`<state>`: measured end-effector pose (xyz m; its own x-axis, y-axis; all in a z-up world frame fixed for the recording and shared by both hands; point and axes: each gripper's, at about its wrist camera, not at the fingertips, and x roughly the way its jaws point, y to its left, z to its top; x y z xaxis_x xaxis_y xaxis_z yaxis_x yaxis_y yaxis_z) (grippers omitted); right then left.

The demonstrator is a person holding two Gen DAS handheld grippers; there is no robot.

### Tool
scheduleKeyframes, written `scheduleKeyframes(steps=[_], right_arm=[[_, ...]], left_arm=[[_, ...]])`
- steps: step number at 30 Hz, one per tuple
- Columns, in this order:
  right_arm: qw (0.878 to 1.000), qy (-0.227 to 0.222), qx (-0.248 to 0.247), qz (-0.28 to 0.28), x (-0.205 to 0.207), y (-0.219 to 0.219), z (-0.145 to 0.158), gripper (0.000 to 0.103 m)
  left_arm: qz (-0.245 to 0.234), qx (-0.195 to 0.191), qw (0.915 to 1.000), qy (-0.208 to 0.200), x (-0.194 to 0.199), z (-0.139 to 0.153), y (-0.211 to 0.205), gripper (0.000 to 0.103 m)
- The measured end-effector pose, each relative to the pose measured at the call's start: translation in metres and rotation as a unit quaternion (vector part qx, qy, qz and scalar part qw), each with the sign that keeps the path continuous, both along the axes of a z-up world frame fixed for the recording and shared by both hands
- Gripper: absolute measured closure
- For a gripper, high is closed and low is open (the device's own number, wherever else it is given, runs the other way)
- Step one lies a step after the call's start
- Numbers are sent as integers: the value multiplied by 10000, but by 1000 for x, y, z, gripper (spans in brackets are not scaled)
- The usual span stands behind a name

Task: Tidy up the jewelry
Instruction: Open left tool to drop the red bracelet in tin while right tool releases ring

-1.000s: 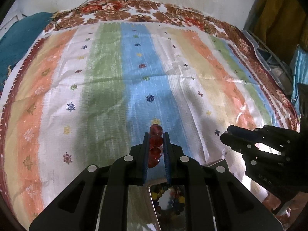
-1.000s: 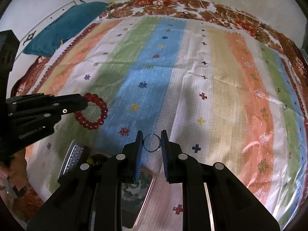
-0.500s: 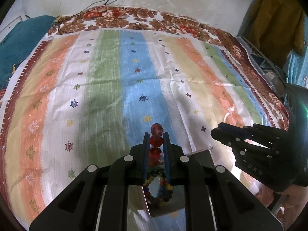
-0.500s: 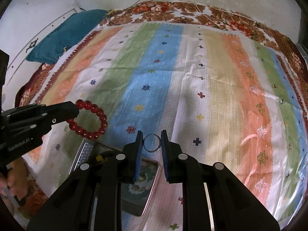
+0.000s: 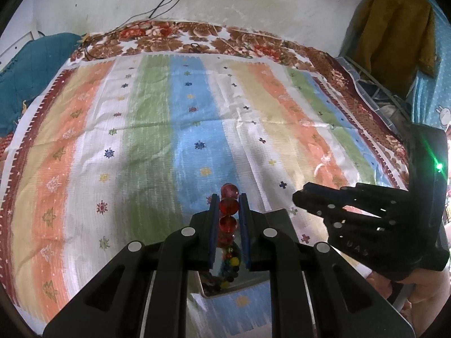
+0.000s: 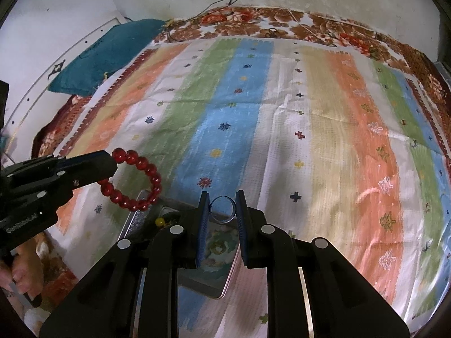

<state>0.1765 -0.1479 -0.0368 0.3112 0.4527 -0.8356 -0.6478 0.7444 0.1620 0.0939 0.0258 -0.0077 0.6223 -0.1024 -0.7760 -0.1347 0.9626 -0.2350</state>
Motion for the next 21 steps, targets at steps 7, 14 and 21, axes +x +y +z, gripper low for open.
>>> scheduleKeyframes(steps=[7,14,21], right_arm=[[10000,16,4,62,-13,-1,0,83],[9998,45,20,169,-24,-2,-1,83],[9996,9,42,262,-30,-2,0,83]], left_arm=[[-4,45,10000,-53,-11,2,-7,90],[19,-35,10000,-16,-23,-2,-5,90],[23,-189,9998,-26,-30,-2,-7,90]])
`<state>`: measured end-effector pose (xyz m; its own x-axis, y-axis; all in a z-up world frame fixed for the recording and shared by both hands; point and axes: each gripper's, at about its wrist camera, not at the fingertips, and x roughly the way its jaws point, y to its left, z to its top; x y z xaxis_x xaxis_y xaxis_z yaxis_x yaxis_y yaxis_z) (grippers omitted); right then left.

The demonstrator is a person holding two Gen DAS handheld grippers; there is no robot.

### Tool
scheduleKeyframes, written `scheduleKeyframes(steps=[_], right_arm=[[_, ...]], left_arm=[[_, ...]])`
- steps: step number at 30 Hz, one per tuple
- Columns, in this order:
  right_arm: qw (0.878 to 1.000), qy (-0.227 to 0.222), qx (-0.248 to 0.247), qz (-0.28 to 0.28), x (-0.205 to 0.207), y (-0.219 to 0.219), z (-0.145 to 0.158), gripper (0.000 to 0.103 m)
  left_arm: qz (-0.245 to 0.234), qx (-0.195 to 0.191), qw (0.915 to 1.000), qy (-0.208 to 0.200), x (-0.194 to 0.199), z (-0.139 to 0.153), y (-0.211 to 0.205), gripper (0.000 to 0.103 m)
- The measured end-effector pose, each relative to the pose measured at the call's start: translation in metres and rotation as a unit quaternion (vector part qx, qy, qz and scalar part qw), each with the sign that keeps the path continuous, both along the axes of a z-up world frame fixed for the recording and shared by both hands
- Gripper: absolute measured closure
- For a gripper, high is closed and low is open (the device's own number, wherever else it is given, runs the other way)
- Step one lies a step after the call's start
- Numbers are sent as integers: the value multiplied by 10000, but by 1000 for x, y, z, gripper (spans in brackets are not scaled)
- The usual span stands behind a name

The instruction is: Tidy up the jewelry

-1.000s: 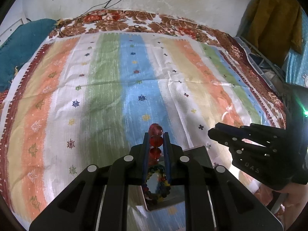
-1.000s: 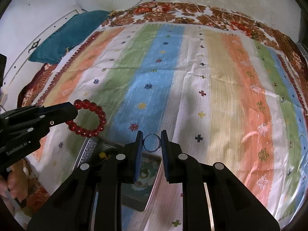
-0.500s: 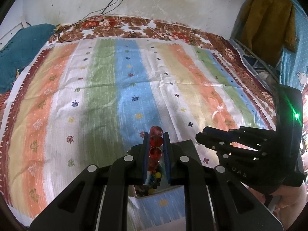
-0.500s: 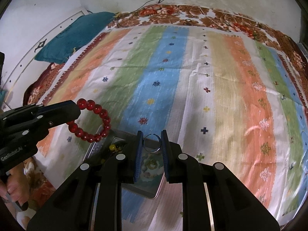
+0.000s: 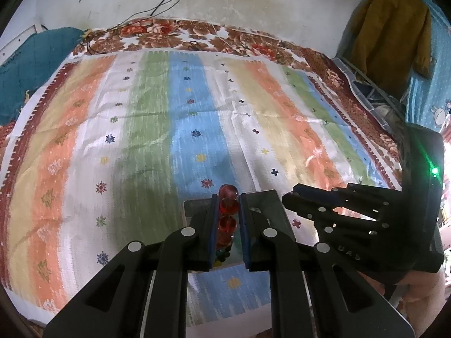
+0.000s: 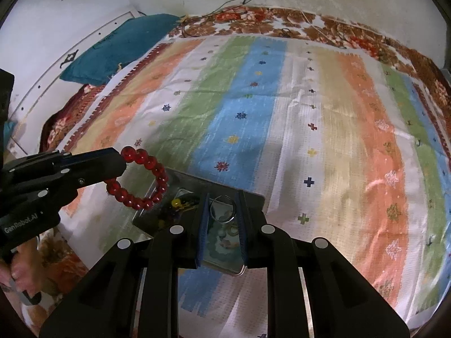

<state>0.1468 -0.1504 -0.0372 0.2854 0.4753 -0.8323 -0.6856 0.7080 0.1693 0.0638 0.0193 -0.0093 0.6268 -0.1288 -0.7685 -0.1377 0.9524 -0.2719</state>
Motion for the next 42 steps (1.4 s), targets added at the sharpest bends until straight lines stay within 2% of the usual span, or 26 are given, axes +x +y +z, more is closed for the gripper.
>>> scheduleKeyframes(steps=[5,7,8,9,14,20,22,26,28,33,36,40,42], right_arm=[[10000,27,56,6,-1,-2,1,83],[10000,4,79,22,-3,-5,3,74],[9999,-83,57,-5,-5,-6,4,55],[9998,-186,32,-58,-7,-8,6,46],[9996,-140,208,-90,-13,-20,11,46],[9992,-213,325,-78,-20,-33,16,34],[9992,-269,298,-30,-24,-35,17,32],[9986,-376,380,20,-31,-38,24,25],[9983,-399,410,66,-34,-39,27,21],[9978,-526,396,51,-42,-48,34,12],[9967,-742,343,1,-45,-52,40,10],[9957,-809,435,78,-50,-56,45,8],[9952,-863,445,88,-53,-59,48,8]], left_arm=[[-60,52,9999,89,0,-5,-4,90],[-56,102,9999,112,0,-7,-4,90],[-22,123,9999,118,0,-7,-3,89],[8,109,9999,115,-1,-7,-1,88],[0,40,9999,139,-7,-10,1,84],[16,92,9999,114,-16,-10,2,66],[-30,163,9999,51,-22,-9,-1,55],[-99,239,9997,-11,-29,-7,-6,39],[-135,286,9995,-14,-33,-8,-9,26],[-98,165,9998,-85,-41,-5,-5,8],[-78,192,9995,-230,-50,2,-7,5],[-20,402,9988,-281,-58,7,-13,5],[16,376,9989,-292,-61,8,-14,5]])
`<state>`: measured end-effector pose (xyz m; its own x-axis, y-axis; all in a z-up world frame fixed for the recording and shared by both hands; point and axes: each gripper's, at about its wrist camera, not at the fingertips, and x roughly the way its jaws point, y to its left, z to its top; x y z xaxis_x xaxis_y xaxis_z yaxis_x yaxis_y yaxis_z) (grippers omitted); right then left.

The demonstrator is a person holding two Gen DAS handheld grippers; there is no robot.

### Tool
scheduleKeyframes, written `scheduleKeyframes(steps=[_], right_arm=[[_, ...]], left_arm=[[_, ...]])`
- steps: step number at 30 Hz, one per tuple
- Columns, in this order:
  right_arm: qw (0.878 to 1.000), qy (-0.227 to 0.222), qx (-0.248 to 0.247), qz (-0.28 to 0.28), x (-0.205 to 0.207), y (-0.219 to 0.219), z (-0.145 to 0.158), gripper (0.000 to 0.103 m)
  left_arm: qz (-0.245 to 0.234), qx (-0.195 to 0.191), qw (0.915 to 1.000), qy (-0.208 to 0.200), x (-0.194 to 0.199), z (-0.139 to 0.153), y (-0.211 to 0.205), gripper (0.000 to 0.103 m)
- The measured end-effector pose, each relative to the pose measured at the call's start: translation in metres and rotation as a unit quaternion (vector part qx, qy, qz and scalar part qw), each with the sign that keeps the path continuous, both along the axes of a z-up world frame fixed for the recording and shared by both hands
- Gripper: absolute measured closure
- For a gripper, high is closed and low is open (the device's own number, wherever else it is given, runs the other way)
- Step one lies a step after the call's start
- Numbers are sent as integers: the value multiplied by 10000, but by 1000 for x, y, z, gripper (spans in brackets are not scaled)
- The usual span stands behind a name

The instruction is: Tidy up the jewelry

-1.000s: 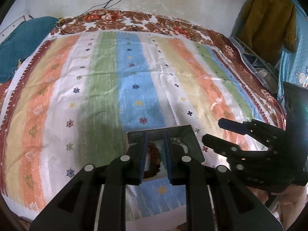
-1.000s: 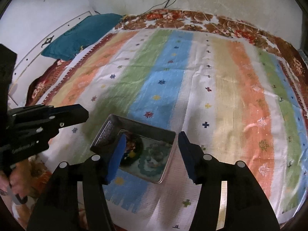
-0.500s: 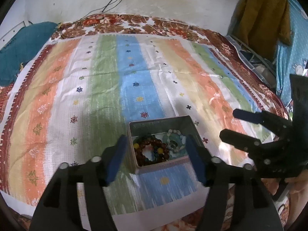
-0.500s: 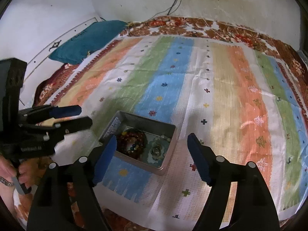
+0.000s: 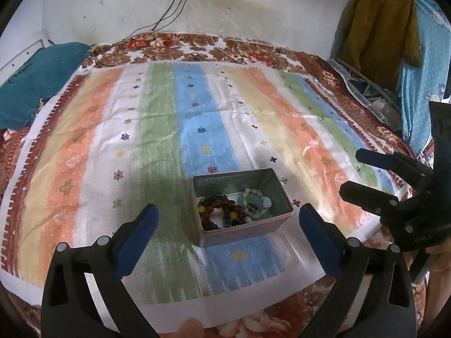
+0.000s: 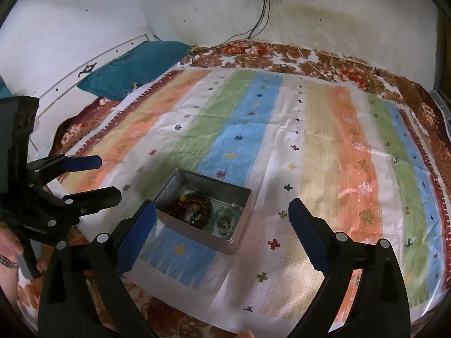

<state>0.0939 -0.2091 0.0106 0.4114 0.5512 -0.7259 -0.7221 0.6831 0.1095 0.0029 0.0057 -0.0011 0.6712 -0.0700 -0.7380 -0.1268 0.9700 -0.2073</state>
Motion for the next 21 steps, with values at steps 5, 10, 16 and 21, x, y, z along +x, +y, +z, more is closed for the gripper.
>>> scheduleKeyframes(steps=[5,10,16,21], right_arm=[[9999,-21,109,-13,-4,-9,6,8],[9998,-71,160,-21,-8,-17,10,8],[9997,-104,226,-70,-12,-24,14,8],[9994,-111,299,-99,-11,-25,15,8]], left_arm=[[350,328,9987,-168,-12,8,-2,5],[242,400,9986,-237,-15,12,-10,5],[220,559,9976,-338,-18,15,-17,5],[168,589,9975,-356,-19,16,-20,5]])
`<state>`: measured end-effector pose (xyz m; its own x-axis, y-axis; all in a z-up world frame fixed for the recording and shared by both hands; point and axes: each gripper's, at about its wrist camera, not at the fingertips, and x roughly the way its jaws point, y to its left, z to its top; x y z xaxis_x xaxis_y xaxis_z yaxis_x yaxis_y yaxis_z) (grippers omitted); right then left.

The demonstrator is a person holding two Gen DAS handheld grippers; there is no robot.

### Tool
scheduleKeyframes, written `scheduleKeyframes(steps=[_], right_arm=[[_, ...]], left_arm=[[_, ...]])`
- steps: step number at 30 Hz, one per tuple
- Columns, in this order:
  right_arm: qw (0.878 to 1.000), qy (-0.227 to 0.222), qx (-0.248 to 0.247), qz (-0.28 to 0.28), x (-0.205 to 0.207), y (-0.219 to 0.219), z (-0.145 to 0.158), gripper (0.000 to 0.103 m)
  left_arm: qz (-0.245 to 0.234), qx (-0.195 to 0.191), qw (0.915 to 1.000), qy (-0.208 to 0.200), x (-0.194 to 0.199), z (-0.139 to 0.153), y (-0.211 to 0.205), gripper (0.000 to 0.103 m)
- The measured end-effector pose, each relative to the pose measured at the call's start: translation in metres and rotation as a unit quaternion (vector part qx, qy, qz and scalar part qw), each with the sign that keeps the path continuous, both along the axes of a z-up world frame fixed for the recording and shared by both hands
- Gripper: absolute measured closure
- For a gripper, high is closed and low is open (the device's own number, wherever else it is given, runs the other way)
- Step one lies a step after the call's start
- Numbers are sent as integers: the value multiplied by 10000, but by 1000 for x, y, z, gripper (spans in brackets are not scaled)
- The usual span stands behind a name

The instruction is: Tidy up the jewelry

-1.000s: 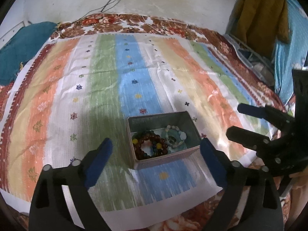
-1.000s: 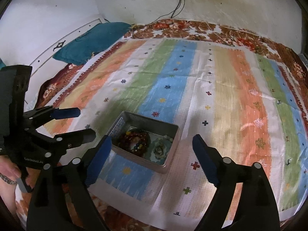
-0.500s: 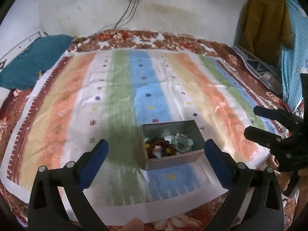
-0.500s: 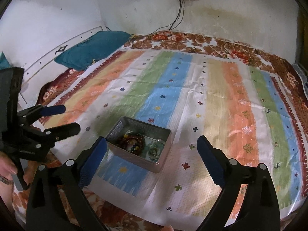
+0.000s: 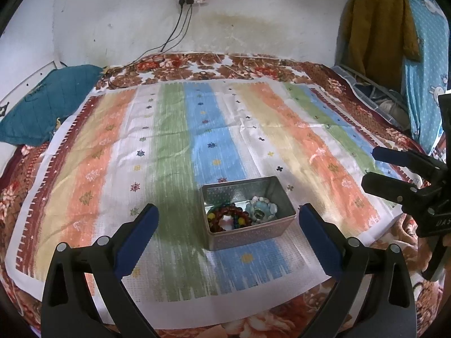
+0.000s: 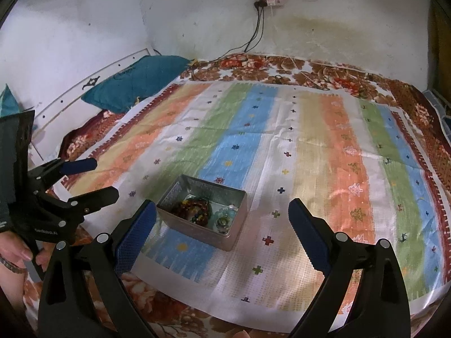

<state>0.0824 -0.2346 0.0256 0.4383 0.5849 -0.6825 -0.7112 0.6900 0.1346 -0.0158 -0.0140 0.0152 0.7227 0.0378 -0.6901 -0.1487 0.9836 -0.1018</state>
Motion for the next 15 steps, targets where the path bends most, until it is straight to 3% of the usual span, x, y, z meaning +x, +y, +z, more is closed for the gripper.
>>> scheduleKeyframes(steps=[9,15], right_arm=[[10000,-82,-21,44,-3,2,2,8],[10000,-82,0,41,-3,1,2,8]], left_arm=[[-69,136,9999,1,1,0,-6,5],[-43,-12,10000,-72,-1,1,-3,5]])
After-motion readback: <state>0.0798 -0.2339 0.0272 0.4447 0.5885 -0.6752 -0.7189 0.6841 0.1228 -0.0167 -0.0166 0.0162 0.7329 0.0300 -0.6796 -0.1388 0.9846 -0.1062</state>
